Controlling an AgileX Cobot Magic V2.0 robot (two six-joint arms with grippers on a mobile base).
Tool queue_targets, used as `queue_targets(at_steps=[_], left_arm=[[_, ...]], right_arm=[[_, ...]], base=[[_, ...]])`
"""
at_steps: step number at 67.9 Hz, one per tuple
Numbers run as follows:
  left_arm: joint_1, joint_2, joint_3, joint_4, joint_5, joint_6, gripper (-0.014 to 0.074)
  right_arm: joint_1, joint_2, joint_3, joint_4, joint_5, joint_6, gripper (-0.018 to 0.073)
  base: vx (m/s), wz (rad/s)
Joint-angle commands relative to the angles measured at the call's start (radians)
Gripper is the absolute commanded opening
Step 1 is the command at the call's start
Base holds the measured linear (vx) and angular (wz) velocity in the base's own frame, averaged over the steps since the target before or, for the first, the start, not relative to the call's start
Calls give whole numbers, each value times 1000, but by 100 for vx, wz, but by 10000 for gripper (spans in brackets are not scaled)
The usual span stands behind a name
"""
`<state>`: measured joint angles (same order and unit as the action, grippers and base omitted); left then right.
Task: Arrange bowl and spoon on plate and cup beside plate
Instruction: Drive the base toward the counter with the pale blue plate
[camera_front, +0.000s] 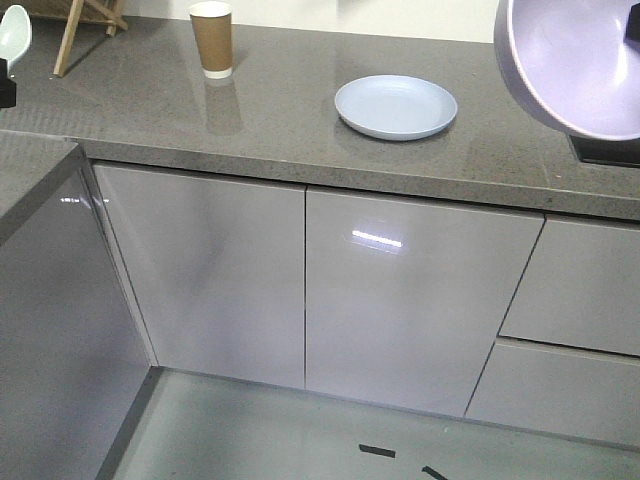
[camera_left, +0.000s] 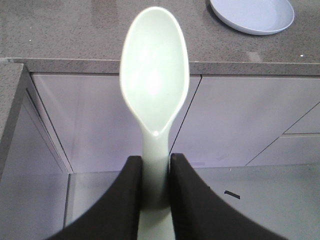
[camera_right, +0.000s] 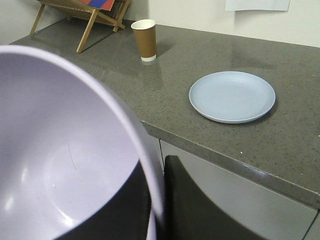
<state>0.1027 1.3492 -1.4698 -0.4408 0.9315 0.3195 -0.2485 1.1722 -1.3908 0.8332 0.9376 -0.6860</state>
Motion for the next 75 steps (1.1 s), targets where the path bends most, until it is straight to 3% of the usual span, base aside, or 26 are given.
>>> queue_targets(at_steps=[1,75], left_arm=[[1,-29,-23,-34,-54,0,-6],[1,-29,-23,-34,-54,0,-6]], right_arm=[[-6,-20,-30,51,-49,-6,-3],[-6,-20,-30,51,-49,-6,-3]], base=[[3,-10],[2,-3]])
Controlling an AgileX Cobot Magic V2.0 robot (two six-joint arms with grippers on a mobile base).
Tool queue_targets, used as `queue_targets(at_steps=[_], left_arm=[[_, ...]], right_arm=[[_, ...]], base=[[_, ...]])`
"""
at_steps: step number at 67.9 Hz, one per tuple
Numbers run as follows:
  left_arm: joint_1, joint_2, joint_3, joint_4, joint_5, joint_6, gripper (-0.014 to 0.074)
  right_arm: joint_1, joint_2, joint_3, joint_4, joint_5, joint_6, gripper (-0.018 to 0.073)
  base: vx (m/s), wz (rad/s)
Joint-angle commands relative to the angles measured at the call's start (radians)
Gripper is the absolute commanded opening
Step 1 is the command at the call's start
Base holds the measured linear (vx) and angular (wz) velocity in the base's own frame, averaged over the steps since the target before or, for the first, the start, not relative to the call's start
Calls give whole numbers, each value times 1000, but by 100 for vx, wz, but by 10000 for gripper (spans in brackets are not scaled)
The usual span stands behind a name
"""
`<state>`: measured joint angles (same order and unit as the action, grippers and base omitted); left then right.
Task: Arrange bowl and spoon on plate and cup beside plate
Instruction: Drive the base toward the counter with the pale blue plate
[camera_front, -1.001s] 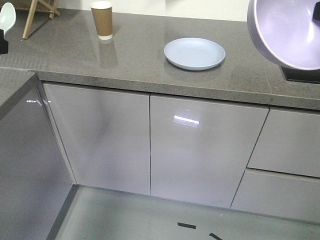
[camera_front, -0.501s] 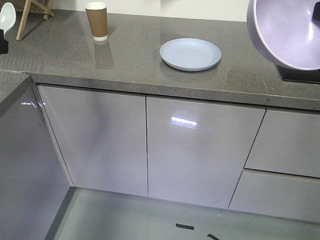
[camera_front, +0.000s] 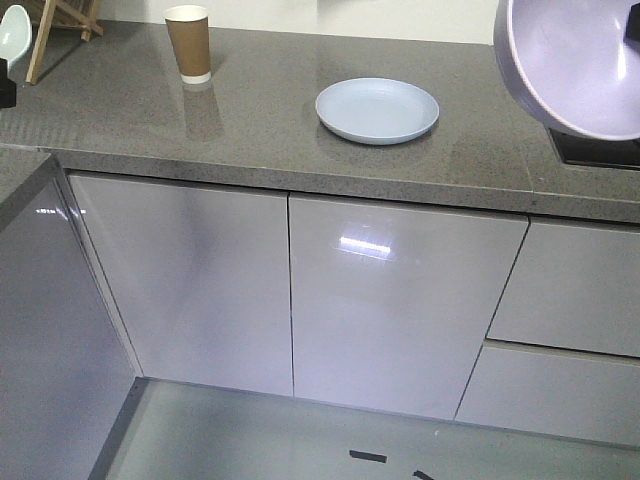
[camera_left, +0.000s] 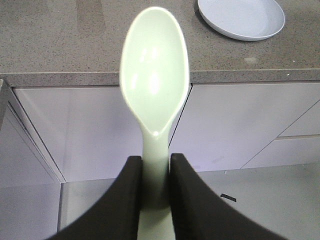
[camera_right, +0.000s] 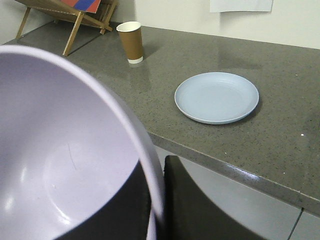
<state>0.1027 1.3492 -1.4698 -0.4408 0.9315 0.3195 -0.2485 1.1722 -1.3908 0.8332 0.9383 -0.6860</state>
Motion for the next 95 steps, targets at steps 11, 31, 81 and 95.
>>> queue_targets(at_steps=[11,31,81,95], left_arm=[[1,-29,-23,-34,-54,0,-6],[1,-29,-23,-34,-54,0,-6],[1,-29,-23,-34,-54,0,-6],[1,-29,-23,-34,-54,0,-6]], right_arm=[[-6,-20,-30,51,-50,-6,-3],[-6,-20,-30,51,-51,-6,-3],[-6,-20,-30,51,-50,-6,-3],[-6,-20,-30,51,-50,-6,-3]], base=[[2,-2],[3,0],[6,3],[8,1]])
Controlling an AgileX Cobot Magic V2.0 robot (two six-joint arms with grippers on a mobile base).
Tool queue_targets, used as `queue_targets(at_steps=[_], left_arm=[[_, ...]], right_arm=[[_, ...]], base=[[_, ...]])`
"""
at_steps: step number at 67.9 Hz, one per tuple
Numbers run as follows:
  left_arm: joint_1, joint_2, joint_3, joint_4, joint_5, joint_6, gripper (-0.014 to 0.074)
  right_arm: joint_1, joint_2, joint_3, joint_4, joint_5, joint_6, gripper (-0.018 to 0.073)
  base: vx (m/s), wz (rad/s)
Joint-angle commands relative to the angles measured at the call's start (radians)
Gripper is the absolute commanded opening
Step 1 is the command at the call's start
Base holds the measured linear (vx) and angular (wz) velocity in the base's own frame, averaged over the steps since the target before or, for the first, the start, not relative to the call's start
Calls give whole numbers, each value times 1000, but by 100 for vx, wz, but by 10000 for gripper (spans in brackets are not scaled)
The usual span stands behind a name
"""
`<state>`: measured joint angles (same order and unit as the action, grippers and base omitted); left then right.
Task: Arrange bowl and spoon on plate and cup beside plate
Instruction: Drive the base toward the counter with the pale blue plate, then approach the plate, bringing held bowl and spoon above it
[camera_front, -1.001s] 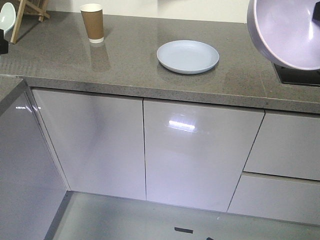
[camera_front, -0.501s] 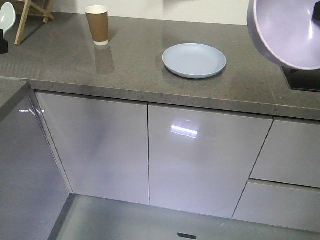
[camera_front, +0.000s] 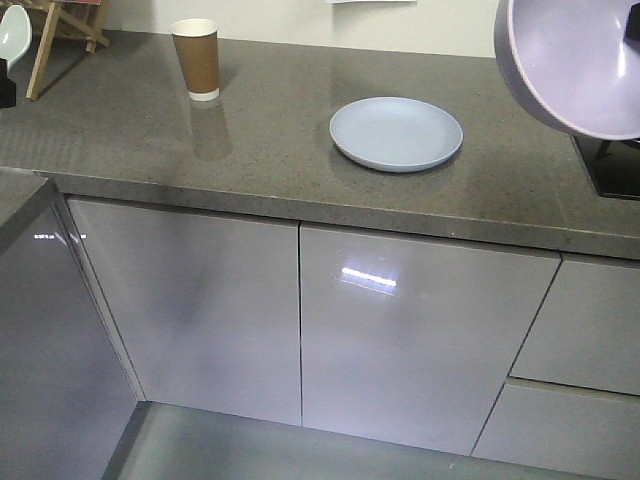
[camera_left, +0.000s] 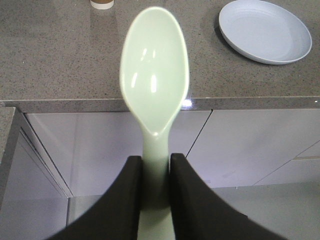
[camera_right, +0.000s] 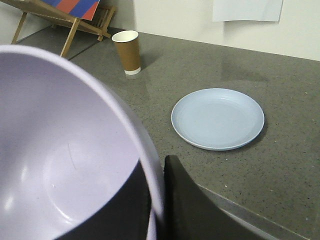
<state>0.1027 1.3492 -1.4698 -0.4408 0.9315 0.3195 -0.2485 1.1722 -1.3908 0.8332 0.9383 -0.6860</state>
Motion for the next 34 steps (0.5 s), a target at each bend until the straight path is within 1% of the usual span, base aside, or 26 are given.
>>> queue_targets(at_steps=[1,34], left_arm=[[1,-29,-23,-34,-54,0,-6],[1,-29,-23,-34,-54,0,-6]], right_arm=[[-6,-20,-30,51,-50,-6,-3],[-6,-20,-30,51,-50,-6,-3]], base=[[7,0],[7,-3]])
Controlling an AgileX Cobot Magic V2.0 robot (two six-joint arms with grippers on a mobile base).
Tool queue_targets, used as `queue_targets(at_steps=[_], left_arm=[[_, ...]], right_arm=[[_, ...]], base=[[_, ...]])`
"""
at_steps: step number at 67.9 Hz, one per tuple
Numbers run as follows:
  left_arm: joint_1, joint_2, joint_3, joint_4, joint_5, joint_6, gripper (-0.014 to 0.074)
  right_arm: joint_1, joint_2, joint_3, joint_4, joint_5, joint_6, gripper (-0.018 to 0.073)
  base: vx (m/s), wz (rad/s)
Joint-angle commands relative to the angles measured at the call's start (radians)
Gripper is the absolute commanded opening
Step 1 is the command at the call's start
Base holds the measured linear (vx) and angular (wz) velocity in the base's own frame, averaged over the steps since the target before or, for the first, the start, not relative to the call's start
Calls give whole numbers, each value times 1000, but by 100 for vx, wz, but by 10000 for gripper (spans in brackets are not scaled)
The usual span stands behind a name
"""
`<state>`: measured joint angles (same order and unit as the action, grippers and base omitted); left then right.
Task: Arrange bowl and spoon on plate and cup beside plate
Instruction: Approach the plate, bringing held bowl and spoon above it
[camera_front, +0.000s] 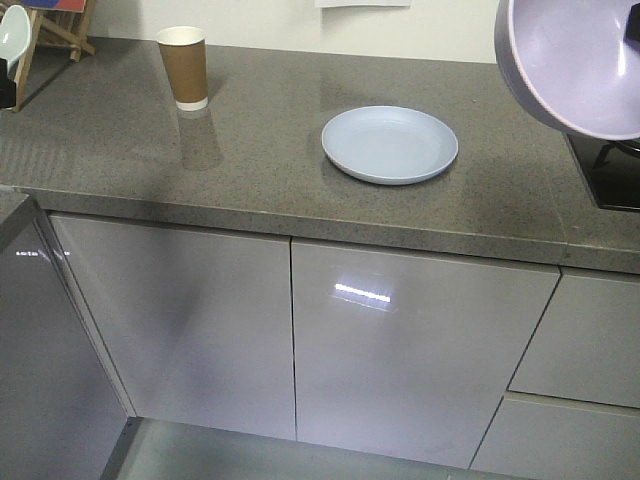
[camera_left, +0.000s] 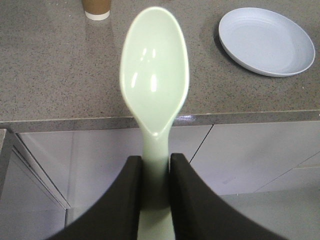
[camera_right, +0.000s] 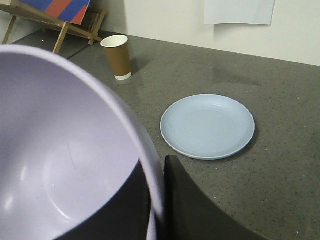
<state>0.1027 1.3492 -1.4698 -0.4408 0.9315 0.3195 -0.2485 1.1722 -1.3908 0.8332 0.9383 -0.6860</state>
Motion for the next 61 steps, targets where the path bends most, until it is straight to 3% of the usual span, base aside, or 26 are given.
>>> queue_targets(at_steps=[1,61], left_arm=[[1,-29,-23,-34,-54,0,-6],[1,-29,-23,-34,-54,0,-6]], right_arm=[[-6,-20,-30,51,-50,-6,-3],[-6,-20,-30,51,-50,-6,-3]], base=[[6,-3],[3,-1]])
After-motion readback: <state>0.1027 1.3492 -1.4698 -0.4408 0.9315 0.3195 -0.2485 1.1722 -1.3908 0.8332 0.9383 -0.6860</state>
